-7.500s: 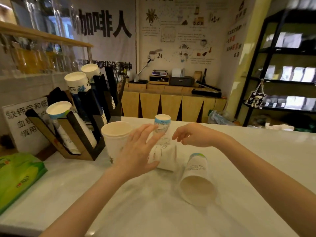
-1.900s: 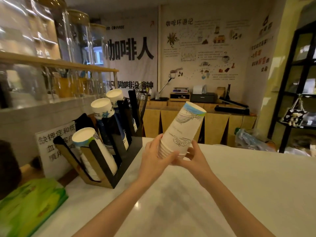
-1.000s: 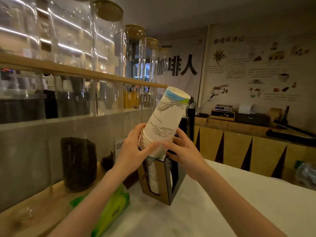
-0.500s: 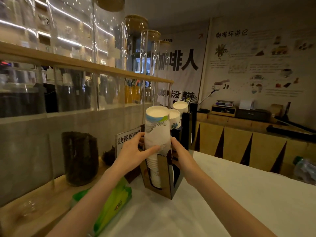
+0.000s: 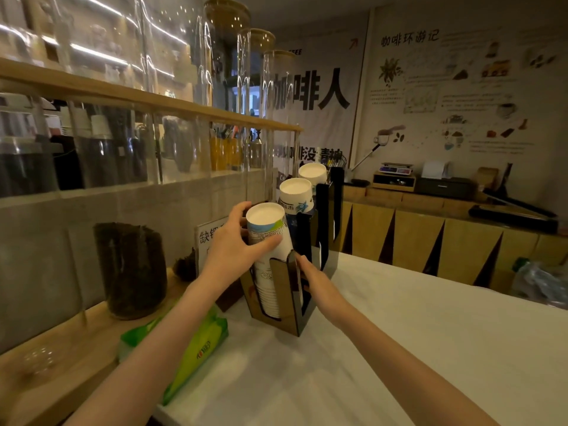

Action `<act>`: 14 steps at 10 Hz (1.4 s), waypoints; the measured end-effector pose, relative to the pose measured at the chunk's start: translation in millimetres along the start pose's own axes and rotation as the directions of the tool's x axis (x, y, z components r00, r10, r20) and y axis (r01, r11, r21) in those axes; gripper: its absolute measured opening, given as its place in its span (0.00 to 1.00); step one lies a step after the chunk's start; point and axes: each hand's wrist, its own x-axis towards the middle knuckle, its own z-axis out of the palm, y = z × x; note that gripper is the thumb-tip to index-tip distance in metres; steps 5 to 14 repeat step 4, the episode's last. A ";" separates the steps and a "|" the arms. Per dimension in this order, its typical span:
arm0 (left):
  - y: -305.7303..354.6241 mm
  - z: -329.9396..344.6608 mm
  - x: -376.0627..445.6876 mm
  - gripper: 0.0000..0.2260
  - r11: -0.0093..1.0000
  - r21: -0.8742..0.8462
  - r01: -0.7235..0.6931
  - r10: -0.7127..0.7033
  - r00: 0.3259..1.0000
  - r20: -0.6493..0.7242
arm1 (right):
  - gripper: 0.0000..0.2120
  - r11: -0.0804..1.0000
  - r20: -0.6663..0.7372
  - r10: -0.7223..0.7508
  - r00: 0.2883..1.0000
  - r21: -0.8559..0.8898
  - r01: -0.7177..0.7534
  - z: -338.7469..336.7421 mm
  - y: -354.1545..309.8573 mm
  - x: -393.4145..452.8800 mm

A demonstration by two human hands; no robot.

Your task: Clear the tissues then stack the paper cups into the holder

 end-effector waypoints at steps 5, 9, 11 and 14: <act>72.1 -15.8 47.8 0.39 0.936 0.348 0.058 -0.156 0.953 0.261 | 0.16 0.810 0.042 -0.397 0.917 -0.453 0.371 -77.8 -87.7 -68.3; 72.1 -15.8 47.8 0.39 0.936 0.348 0.058 -0.156 0.953 0.261 | 0.16 0.810 0.042 -0.397 0.917 -0.453 0.371 -77.8 -87.7 -68.3; 72.1 -15.8 47.8 0.39 0.936 0.348 0.058 -0.156 0.953 0.261 | 0.16 0.810 0.042 -0.397 0.917 -0.453 0.371 -77.8 -87.7 -68.3; 72.1 -15.8 47.8 0.39 0.936 0.348 0.058 -0.156 0.953 0.261 | 0.16 0.810 0.042 -0.397 0.917 -0.453 0.371 -77.8 -87.7 -68.3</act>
